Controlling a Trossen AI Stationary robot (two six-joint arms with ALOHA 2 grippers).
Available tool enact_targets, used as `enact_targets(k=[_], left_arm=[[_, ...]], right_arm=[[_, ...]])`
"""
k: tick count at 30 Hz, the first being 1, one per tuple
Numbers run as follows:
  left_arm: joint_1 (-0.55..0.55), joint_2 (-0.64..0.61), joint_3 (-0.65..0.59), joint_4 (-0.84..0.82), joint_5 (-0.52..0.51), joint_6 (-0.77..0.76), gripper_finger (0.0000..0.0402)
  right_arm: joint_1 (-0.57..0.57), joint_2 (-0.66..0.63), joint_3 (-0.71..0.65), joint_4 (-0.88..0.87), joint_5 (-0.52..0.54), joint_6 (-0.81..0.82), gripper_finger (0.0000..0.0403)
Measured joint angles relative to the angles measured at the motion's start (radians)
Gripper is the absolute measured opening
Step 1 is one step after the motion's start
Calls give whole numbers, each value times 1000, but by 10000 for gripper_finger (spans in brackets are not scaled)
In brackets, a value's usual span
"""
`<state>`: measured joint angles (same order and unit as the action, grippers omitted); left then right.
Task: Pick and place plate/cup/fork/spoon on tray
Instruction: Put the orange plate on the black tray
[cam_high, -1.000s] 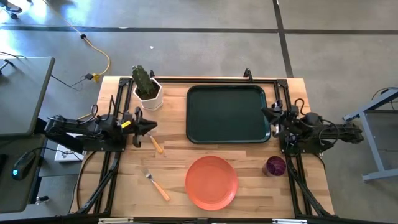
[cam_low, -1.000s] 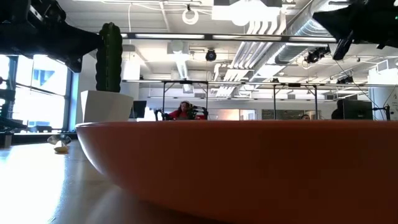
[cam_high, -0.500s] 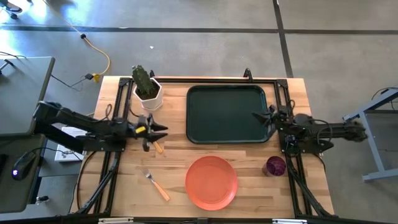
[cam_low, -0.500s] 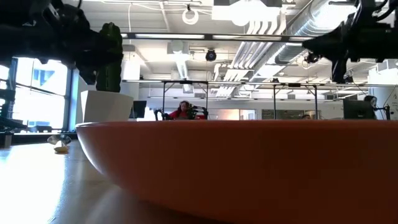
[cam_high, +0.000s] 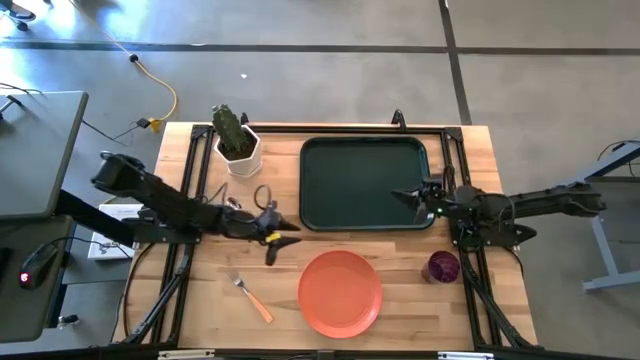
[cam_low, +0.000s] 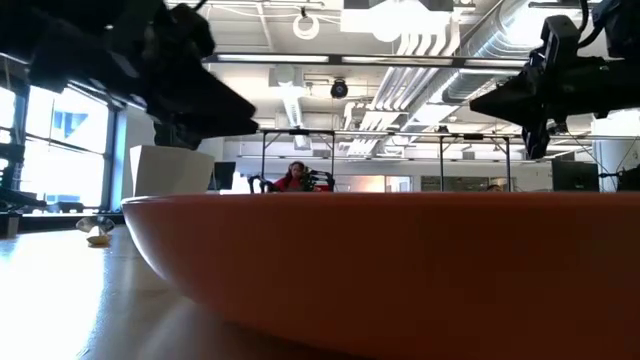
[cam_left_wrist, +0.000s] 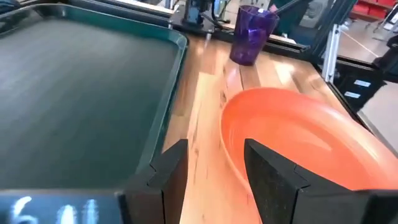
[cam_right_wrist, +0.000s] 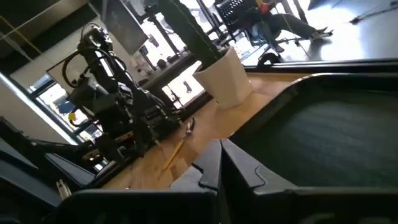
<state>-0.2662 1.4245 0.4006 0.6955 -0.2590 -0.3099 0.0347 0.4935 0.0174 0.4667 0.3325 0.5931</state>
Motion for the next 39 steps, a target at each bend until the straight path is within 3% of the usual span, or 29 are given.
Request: enact_targets(k=[6,9,19,25,29,39], left_arm=[[34,152,167,-79,157,1,145],[39,232,254,-155,186,6,145],[34,422,462,-341,269,60,145],[47,458,518,-431,266,79,145],[51,461,521,-457,262,79,142],[51,442,520,-492,244,86,91]], right_arm=[[54,113,0,233,-32,-142,0],[81,166,0,339,-66,-207,0],[164,302,0,420,-58,-254,0],[191,385,0,430,35,-213,1],[202,438,0,460,34,-201,1],[210,518,0,551,33,-218,1]])
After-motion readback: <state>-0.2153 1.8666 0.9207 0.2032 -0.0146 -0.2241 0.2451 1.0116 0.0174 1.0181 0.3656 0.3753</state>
